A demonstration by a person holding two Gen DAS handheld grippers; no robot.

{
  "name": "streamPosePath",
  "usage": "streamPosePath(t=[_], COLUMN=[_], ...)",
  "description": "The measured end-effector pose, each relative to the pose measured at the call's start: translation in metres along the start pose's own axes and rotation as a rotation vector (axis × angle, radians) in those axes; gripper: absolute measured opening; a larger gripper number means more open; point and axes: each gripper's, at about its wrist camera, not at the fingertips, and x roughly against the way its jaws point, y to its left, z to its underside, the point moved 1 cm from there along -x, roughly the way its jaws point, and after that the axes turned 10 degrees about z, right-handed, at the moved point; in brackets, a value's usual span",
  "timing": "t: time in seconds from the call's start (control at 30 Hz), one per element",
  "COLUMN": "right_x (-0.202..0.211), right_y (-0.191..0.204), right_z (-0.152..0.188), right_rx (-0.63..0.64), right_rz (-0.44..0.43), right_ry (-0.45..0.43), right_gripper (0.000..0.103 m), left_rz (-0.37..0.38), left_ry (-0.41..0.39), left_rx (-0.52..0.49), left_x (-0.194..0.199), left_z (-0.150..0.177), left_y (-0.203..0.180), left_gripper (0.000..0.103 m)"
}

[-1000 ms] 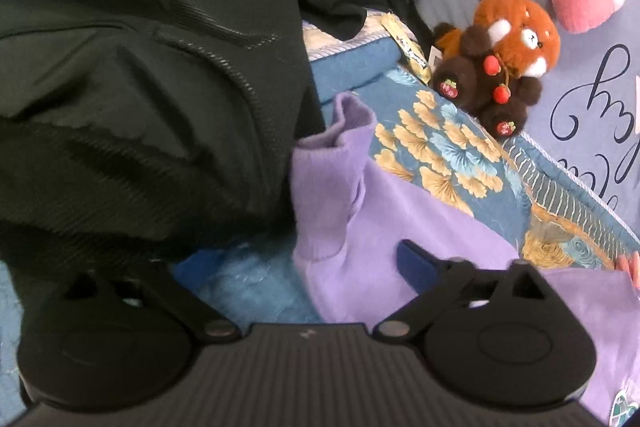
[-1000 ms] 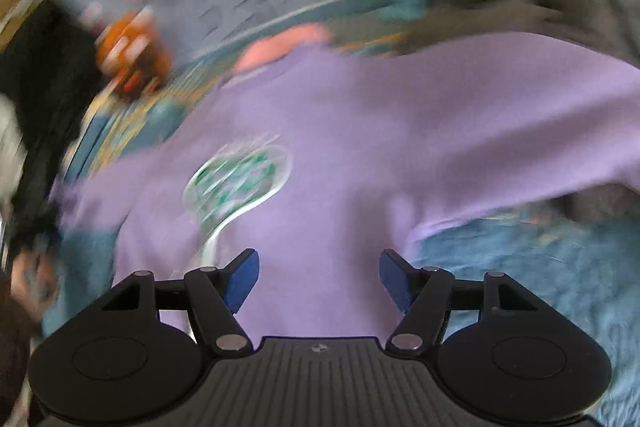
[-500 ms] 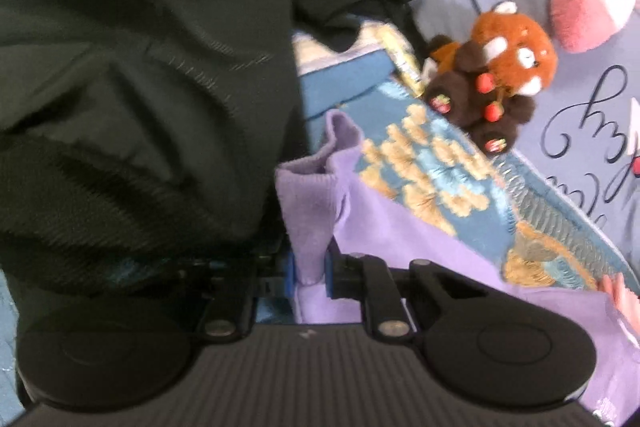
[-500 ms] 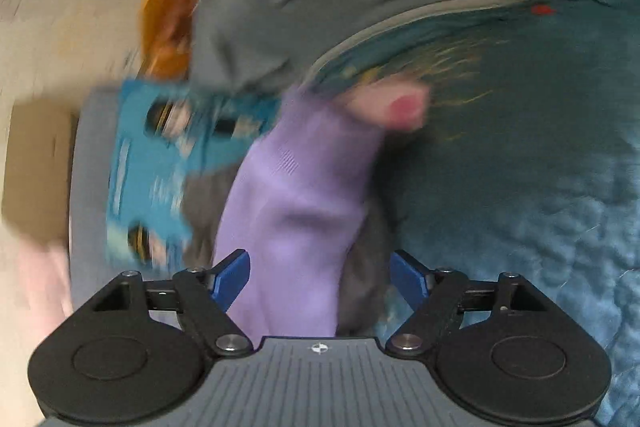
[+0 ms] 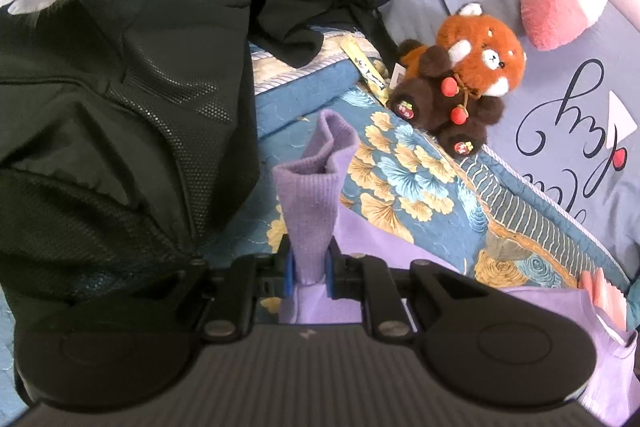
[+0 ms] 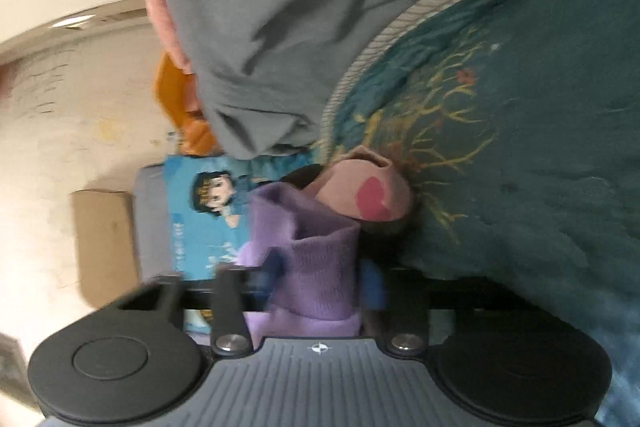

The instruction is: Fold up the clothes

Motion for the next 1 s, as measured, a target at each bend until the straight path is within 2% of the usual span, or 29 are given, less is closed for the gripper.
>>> streamPosePath(t=[0.07,0.3,0.4,0.53,0.67,0.8,0.87,1.0], right_x=[0.005,0.025,0.034,0.050,0.043,0.014,-0.004,-0.039], right_y=[0.015,0.070,0.094,0.127,0.184,0.223,0.224,0.198], right_z=[0.005,0.022,0.030,0.048,0.117,0.223,0.286,0.414], right_rx=[0.046,0.216,0.289,0.408,0.629,0.842,0.944,1.140], right_rz=[-0.014,-0.058,-0.077,-0.105,-0.159,-0.175,-0.160,-0.108], right_ry=[-0.002,-0.012,-0.017,-0.013,0.062,0.157,0.221,0.355], right_gripper=[0.013,0.011,0.011,0.011,0.011,0.011,0.011,0.010], left_rz=[-0.006,0.034,0.042,0.090,0.115,0.125,0.145,0.166], left_ry=[-0.005,-0.044,-0.045,-0.044,-0.054,-0.077,-0.084,-0.093], left_rx=[0.000,0.033,-0.059,-0.202,-0.232,-0.255,-0.254,-0.275], left_x=[0.001,0.017,0.026,0.041,0.052,0.064,0.071,0.088], left_z=[0.000,-0.004,-0.009,-0.015,-0.020,-0.023,-0.024,-0.026], left_y=[0.000,-0.001,-0.021,-0.060,-0.083,-0.095,-0.095,-0.093], left_gripper=[0.016,0.016,0.016,0.016,0.016,0.016,0.016,0.016])
